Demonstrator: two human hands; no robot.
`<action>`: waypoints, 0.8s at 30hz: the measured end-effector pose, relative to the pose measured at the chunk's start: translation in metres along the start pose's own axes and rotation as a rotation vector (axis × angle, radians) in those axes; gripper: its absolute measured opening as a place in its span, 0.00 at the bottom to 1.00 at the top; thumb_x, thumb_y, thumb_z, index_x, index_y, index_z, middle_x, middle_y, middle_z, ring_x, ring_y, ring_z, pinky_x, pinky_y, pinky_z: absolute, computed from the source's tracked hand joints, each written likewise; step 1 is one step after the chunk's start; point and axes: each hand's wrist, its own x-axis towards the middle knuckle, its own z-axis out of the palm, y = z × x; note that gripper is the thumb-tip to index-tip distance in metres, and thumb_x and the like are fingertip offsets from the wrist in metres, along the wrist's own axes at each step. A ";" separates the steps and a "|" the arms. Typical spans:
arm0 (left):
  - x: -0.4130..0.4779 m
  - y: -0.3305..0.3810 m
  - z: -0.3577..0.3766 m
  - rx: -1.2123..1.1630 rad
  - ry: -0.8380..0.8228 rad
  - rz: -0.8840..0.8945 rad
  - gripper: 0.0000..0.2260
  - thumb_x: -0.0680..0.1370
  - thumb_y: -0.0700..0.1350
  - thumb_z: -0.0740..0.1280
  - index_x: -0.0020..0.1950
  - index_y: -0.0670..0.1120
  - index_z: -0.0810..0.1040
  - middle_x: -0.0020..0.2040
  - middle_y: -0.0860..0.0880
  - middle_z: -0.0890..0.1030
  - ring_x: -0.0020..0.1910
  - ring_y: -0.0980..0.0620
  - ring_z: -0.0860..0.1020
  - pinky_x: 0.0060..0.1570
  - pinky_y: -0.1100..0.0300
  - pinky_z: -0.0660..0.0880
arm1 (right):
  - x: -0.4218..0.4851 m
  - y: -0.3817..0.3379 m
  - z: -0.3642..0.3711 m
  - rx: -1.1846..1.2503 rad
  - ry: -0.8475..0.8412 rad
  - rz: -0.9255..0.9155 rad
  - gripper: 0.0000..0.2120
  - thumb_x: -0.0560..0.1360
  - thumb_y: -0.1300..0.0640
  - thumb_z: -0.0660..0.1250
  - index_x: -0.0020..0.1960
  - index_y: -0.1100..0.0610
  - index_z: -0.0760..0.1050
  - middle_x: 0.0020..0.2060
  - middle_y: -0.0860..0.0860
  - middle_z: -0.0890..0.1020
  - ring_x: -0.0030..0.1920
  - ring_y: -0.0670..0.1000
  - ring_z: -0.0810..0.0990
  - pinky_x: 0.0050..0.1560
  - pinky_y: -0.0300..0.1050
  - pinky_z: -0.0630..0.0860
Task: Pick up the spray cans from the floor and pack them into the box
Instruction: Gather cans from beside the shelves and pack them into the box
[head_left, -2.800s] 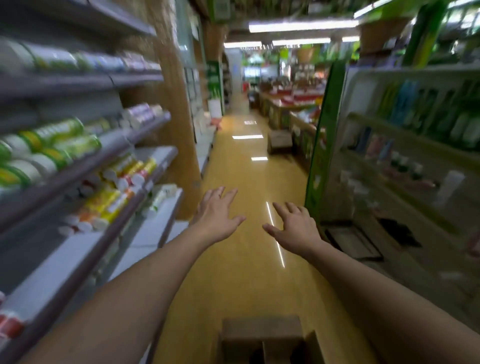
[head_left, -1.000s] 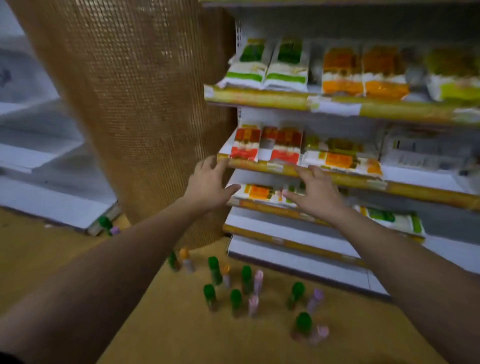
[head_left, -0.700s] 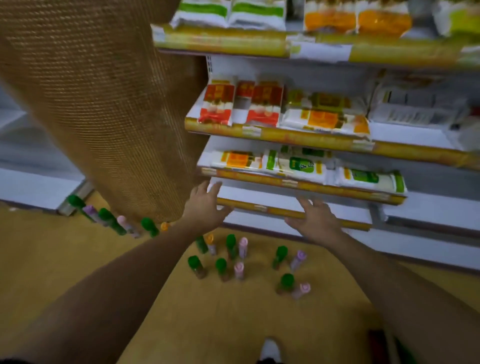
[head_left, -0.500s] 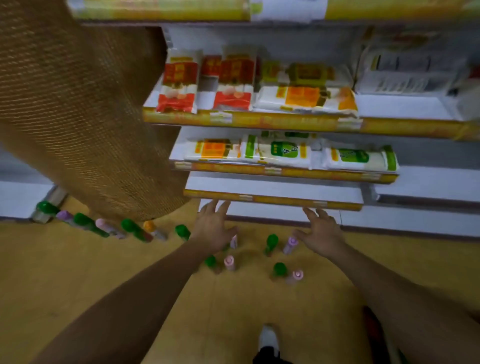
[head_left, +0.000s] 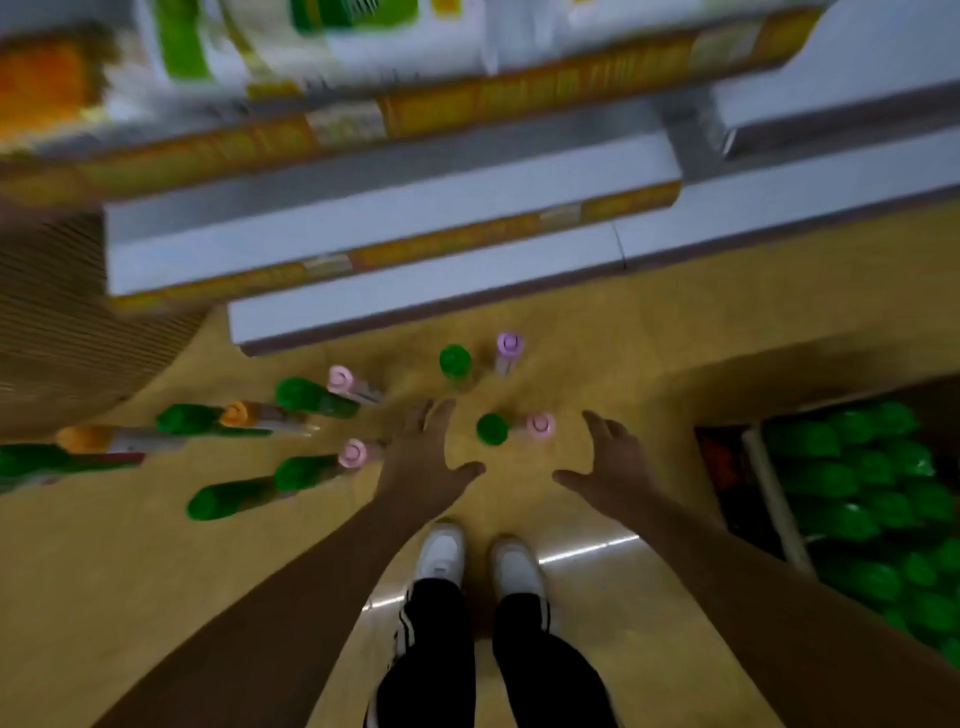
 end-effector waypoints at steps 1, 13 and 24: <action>0.014 -0.011 0.023 -0.006 -0.002 0.001 0.44 0.70 0.60 0.77 0.80 0.48 0.61 0.79 0.42 0.61 0.77 0.42 0.60 0.71 0.51 0.59 | 0.018 0.012 0.018 0.016 0.006 0.012 0.51 0.69 0.40 0.78 0.81 0.55 0.55 0.75 0.60 0.67 0.72 0.62 0.68 0.68 0.54 0.70; 0.134 -0.108 0.201 -0.195 0.007 0.199 0.55 0.58 0.48 0.86 0.80 0.54 0.60 0.75 0.49 0.69 0.72 0.49 0.68 0.64 0.60 0.65 | 0.181 0.076 0.177 0.505 0.175 -0.035 0.53 0.59 0.58 0.86 0.78 0.54 0.63 0.68 0.52 0.77 0.67 0.53 0.75 0.64 0.46 0.72; 0.158 -0.089 0.200 -0.281 0.150 0.218 0.34 0.59 0.53 0.82 0.63 0.50 0.77 0.48 0.58 0.80 0.48 0.66 0.75 0.45 0.78 0.67 | 0.175 0.069 0.185 0.595 0.465 -0.008 0.23 0.63 0.55 0.82 0.55 0.50 0.79 0.46 0.46 0.85 0.47 0.51 0.84 0.46 0.40 0.75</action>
